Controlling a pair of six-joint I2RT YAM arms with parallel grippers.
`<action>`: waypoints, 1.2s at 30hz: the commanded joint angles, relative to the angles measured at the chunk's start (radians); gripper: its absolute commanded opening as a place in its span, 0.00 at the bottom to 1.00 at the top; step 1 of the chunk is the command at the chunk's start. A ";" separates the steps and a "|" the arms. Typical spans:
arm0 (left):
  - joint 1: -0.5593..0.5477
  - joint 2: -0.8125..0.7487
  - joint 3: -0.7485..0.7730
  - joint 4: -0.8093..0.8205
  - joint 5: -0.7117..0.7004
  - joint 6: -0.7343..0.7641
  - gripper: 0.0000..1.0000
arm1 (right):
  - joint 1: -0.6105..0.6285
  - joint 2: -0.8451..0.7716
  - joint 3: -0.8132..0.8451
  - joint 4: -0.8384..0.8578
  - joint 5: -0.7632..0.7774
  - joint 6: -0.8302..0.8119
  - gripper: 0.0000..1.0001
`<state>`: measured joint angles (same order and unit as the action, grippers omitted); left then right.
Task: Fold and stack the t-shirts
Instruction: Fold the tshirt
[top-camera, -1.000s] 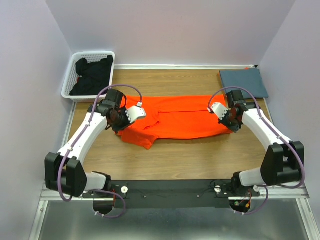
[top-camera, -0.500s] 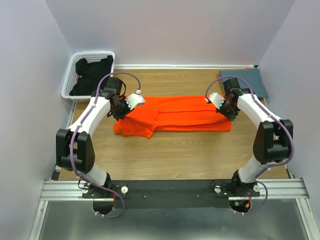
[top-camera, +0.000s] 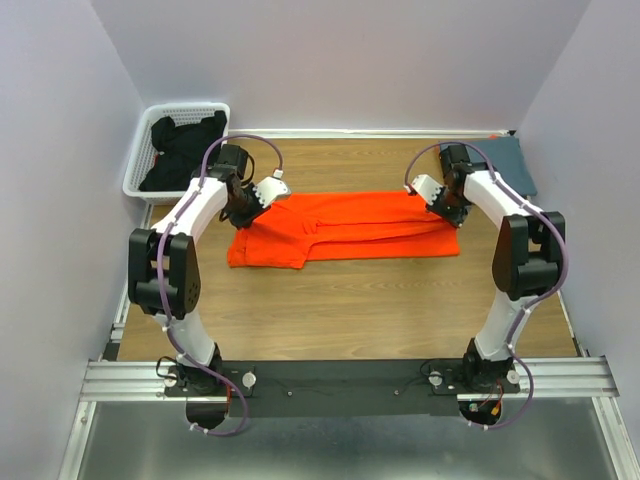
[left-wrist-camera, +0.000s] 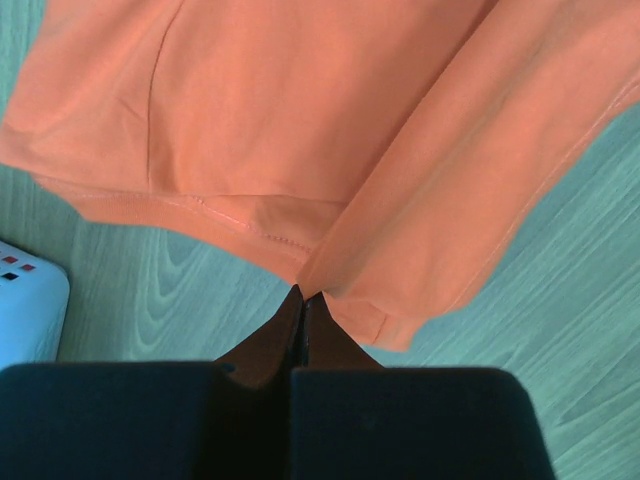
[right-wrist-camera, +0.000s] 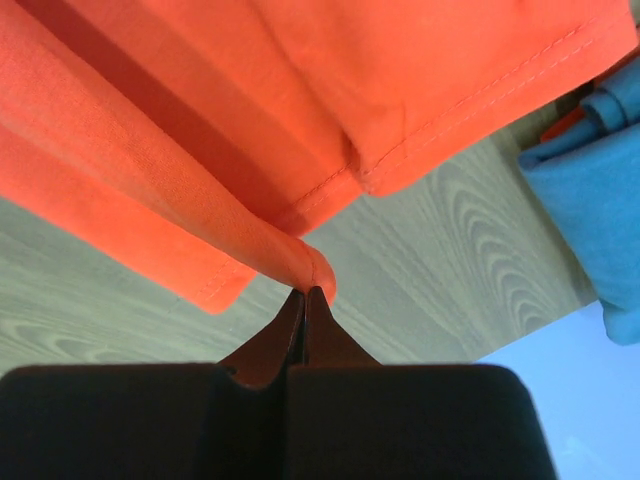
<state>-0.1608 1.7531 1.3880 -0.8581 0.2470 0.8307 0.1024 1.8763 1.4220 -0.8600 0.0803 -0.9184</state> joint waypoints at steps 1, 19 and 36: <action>0.015 0.026 0.029 0.016 0.011 0.016 0.00 | -0.009 0.044 0.054 0.003 -0.001 -0.019 0.01; 0.029 0.108 0.057 0.056 0.012 -0.005 0.00 | -0.010 0.127 0.103 0.009 0.009 -0.008 0.01; 0.018 0.171 0.126 0.031 0.015 -0.007 0.00 | -0.023 0.136 0.092 0.018 0.007 -0.010 0.00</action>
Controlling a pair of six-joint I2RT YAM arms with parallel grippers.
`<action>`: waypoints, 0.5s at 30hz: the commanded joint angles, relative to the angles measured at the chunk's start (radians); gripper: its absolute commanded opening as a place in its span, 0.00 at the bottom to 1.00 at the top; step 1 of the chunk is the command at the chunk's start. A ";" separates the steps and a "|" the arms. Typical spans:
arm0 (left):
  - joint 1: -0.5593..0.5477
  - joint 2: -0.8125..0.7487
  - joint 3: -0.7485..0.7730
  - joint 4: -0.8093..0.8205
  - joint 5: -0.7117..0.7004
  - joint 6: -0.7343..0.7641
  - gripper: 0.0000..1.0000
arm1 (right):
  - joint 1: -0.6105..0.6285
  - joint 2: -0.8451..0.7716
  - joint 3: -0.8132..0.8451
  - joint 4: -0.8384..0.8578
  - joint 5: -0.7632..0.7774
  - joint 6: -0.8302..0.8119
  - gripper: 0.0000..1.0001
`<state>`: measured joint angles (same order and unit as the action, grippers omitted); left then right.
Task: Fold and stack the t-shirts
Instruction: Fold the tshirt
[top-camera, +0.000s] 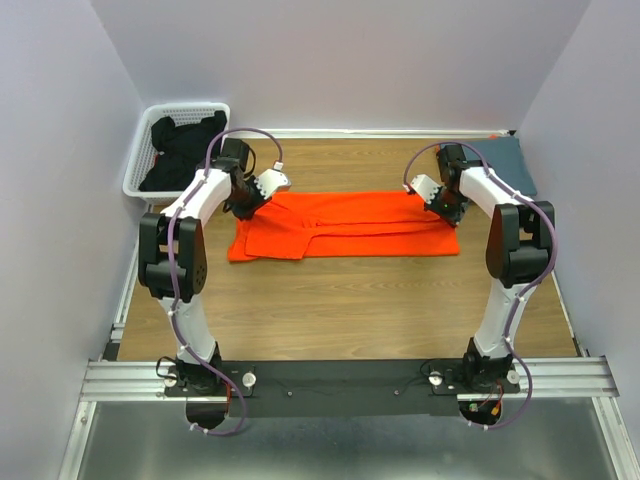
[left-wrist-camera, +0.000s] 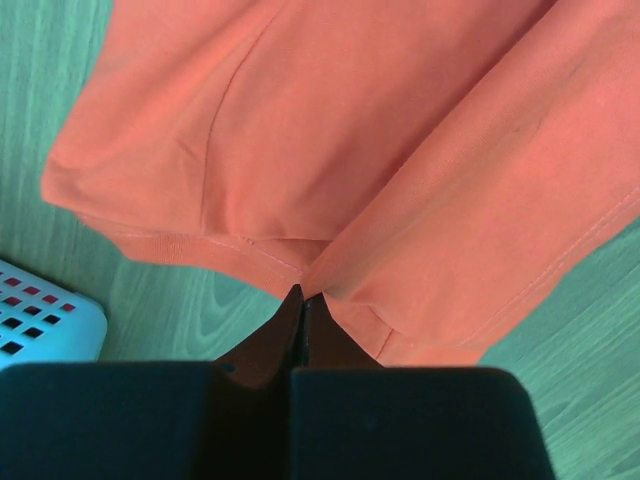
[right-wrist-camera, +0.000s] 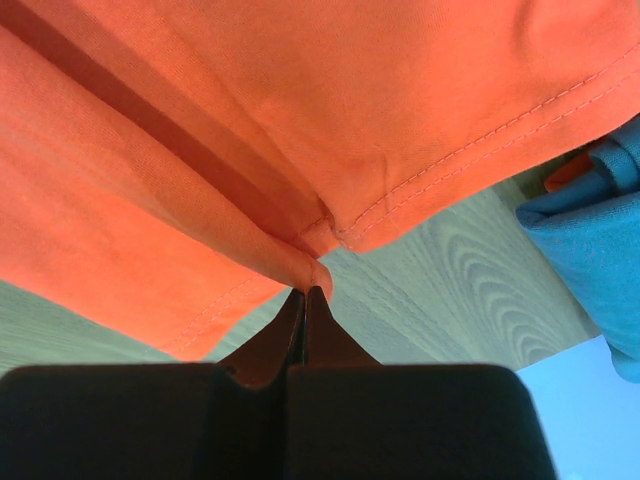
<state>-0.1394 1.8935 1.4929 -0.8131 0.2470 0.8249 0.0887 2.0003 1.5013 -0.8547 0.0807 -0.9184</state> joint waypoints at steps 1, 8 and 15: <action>-0.005 0.032 0.020 -0.014 0.014 -0.003 0.00 | -0.009 0.012 0.013 0.013 0.007 -0.010 0.01; -0.017 0.056 0.038 -0.009 0.014 -0.007 0.00 | -0.009 0.017 0.008 0.016 0.005 -0.004 0.00; -0.040 0.081 0.044 -0.006 0.003 -0.007 0.00 | -0.009 0.014 0.000 0.016 0.007 0.000 0.00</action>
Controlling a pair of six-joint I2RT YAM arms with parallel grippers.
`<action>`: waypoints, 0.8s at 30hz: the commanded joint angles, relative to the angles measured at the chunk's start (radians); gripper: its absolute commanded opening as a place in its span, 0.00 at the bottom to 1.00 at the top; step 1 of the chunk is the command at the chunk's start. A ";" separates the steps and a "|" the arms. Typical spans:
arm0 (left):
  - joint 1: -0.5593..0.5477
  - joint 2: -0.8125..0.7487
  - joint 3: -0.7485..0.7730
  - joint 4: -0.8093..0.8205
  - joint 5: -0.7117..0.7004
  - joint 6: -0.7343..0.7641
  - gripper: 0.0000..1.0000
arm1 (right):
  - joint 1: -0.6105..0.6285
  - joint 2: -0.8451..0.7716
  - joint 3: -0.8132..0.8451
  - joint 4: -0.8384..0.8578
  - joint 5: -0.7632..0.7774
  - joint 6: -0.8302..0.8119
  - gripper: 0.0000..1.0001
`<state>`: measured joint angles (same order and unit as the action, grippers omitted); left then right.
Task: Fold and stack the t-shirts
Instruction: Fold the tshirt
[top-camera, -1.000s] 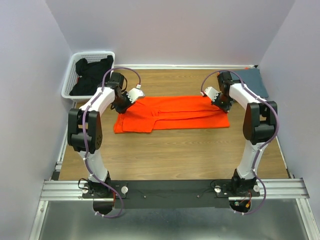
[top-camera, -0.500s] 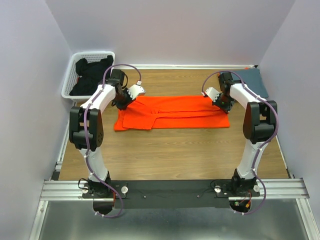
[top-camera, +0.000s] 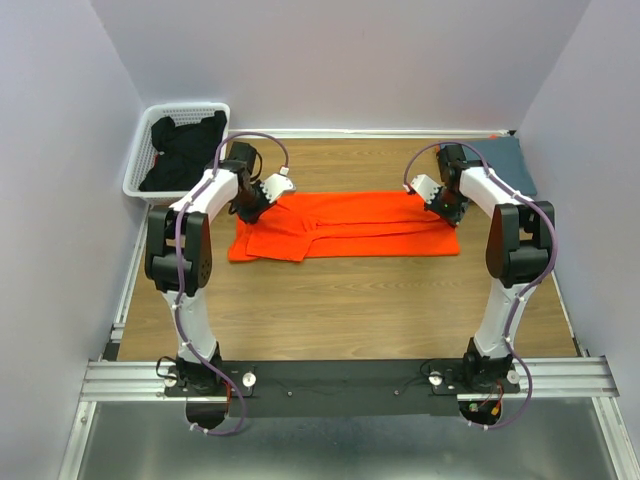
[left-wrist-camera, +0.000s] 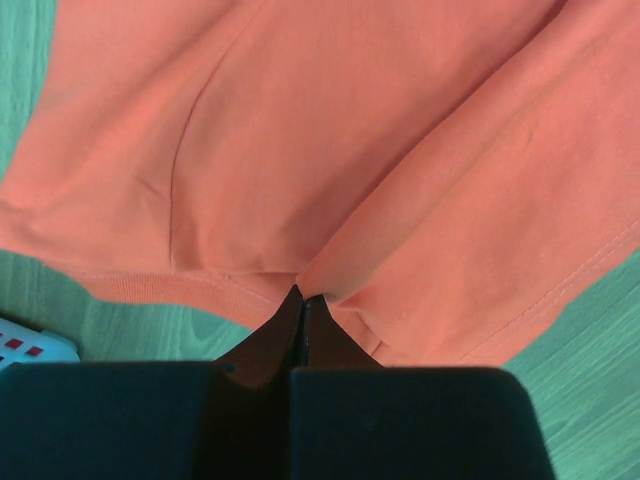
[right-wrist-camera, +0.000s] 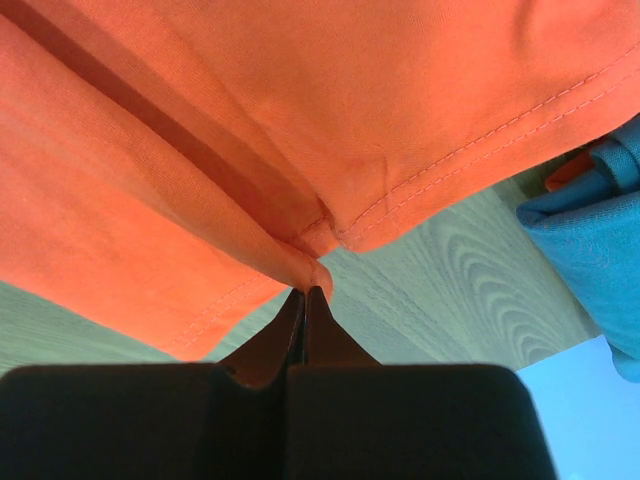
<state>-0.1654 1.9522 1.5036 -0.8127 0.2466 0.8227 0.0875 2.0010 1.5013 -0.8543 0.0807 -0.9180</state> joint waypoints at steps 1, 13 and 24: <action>-0.017 0.024 0.033 -0.003 0.003 -0.007 0.00 | -0.008 0.015 0.000 0.017 0.007 0.001 0.00; -0.022 0.062 0.109 -0.009 -0.020 -0.005 0.00 | -0.008 -0.004 -0.026 0.024 0.021 0.002 0.01; -0.025 0.068 0.103 -0.003 -0.026 -0.011 0.21 | -0.009 0.010 0.002 0.027 0.028 0.031 0.01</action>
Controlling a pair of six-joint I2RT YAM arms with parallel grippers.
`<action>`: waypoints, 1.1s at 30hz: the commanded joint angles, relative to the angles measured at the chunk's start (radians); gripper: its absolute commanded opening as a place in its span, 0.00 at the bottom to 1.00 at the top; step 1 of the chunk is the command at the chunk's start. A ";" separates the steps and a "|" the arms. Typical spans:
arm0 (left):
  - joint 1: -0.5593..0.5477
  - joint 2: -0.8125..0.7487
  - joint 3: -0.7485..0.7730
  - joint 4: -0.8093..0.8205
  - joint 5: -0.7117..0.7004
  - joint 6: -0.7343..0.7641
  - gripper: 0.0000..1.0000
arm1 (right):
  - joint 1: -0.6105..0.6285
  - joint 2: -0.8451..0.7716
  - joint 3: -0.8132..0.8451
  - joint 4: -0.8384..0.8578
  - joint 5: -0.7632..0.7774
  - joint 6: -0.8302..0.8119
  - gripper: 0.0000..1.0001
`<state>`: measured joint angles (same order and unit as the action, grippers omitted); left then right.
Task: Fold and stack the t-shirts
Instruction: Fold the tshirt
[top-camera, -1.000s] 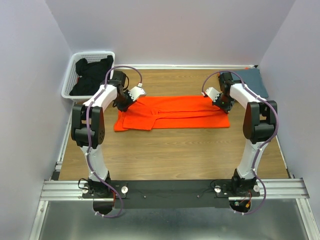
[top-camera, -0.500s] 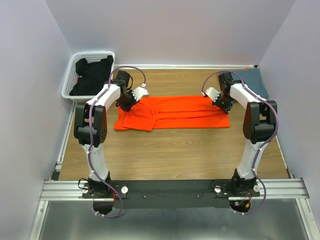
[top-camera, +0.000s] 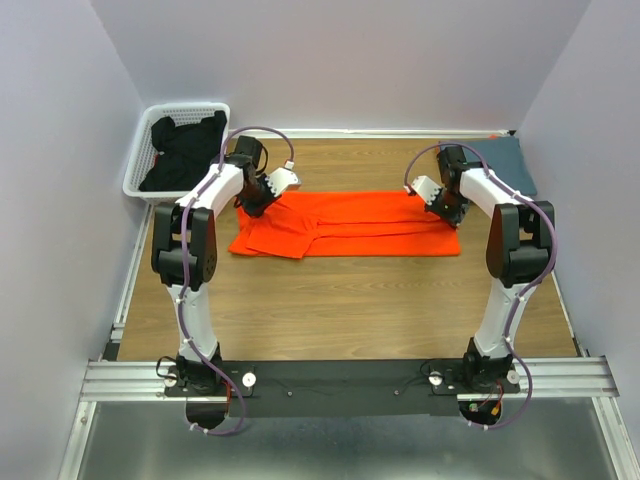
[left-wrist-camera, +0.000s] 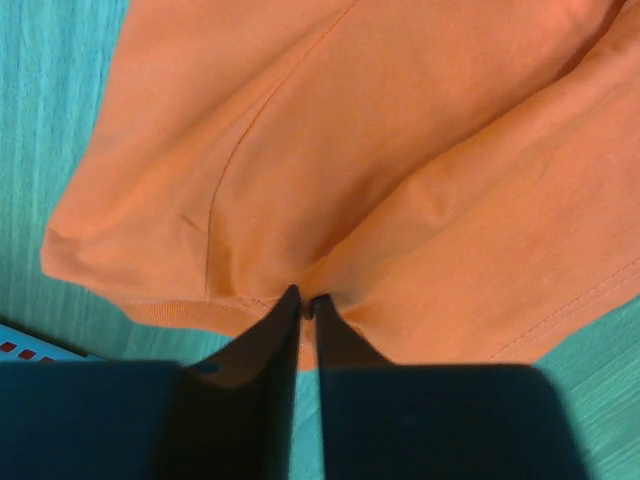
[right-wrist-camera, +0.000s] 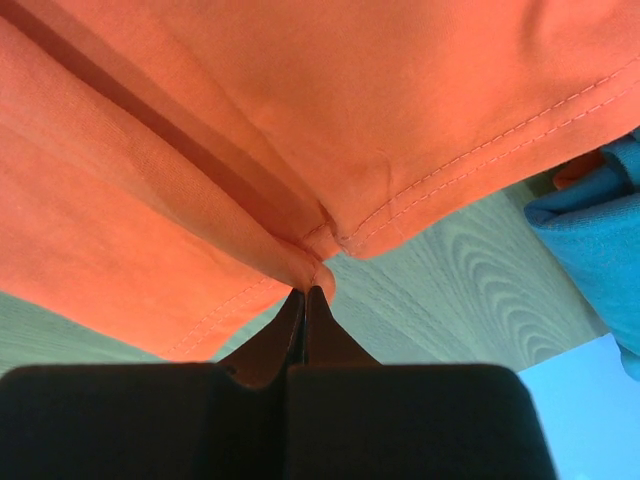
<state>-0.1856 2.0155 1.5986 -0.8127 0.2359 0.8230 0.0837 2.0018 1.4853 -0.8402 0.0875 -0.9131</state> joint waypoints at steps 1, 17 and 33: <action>-0.002 -0.003 0.003 -0.002 -0.017 -0.010 0.33 | -0.004 0.012 0.021 0.013 0.023 0.036 0.04; 0.204 -0.331 -0.305 -0.054 0.207 -0.050 0.54 | -0.163 -0.132 0.059 -0.226 -0.287 0.333 0.44; 0.281 -0.279 -0.434 0.052 0.275 -0.120 0.62 | -0.240 0.000 0.001 -0.185 -0.422 0.519 0.58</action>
<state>0.0898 1.7084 1.1847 -0.8055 0.4747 0.7242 -0.1463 1.9732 1.5146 -1.0405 -0.2974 -0.4377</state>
